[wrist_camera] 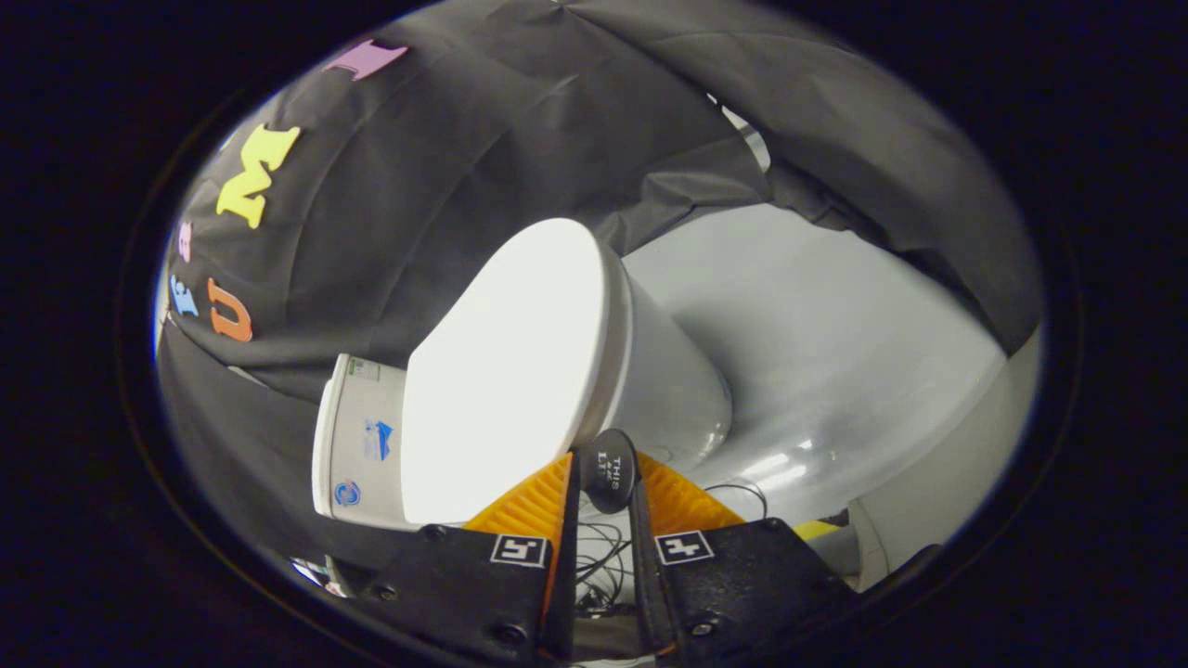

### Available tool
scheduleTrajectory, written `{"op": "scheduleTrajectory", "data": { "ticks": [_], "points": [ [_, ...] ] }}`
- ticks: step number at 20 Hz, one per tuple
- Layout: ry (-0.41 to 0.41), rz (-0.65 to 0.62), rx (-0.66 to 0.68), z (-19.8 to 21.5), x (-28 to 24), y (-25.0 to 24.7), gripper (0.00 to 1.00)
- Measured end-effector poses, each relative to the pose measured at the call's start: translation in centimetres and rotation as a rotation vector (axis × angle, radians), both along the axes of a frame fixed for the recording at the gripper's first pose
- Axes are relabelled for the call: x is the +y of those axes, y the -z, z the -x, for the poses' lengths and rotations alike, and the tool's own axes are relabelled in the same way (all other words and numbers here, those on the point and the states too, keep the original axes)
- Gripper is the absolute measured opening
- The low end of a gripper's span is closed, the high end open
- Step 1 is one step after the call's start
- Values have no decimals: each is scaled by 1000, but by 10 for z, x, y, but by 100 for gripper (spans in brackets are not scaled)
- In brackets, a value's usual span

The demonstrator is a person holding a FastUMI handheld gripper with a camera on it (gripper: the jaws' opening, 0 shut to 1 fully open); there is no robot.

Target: Open the toilet lid.

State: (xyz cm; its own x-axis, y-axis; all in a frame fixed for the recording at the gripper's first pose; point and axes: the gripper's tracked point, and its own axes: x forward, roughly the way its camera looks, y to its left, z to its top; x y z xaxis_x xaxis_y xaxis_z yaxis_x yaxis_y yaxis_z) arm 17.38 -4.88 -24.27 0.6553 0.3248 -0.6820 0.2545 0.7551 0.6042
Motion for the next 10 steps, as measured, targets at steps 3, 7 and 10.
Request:
{"op": "scheduleTrajectory", "data": {
  "ticks": [3,7,10],
  "points": [
    [45,-70,-10,-2,-1,-16,26],
    [66,-105,-32,-3,8,-38,23],
    [48,-122,-66,-4,15,-63,24]
  ]
}}
